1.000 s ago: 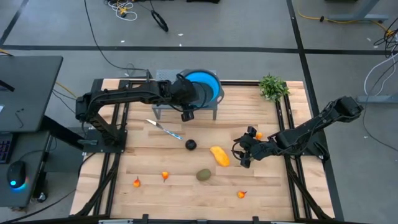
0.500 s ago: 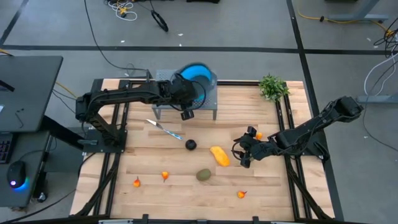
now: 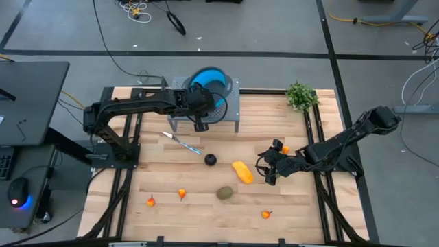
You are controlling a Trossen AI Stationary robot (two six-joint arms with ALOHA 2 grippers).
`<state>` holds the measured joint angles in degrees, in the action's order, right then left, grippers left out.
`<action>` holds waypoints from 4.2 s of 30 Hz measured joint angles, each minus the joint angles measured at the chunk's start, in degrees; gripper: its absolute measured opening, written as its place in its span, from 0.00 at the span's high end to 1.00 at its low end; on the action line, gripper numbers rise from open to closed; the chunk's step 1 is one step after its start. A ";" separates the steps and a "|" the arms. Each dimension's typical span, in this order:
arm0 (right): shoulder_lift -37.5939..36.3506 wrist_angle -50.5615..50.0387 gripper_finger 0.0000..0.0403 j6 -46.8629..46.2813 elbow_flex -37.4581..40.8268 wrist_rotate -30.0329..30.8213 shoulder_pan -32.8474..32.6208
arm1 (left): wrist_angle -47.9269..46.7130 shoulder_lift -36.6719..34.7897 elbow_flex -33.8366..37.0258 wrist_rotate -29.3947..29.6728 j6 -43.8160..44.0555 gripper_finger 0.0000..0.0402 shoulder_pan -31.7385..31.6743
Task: Pick & Place Fruit
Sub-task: Put the blue strainer bowl on top of the gray metal shelf, then put the black plum into the blue strainer bowl
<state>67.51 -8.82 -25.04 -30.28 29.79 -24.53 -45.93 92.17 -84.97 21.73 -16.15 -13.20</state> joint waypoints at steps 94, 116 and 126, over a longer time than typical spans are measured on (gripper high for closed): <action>0.02 0.04 0.39 -0.02 0.00 -2.96 -0.04 | -29.02 0.07 -11.30 9.36 10.91 0.46 5.12; 0.02 0.07 0.39 -0.63 0.00 -2.98 -0.03 | -20.29 -0.08 -15.88 2.05 23.42 0.46 22.60; 0.02 0.09 0.39 -1.05 0.00 -2.96 -0.03 | -1.47 0.05 1.06 2.39 27.76 0.46 28.03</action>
<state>67.53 -8.73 -26.09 -30.28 26.82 -24.56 -47.40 92.22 -83.90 24.12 11.61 14.83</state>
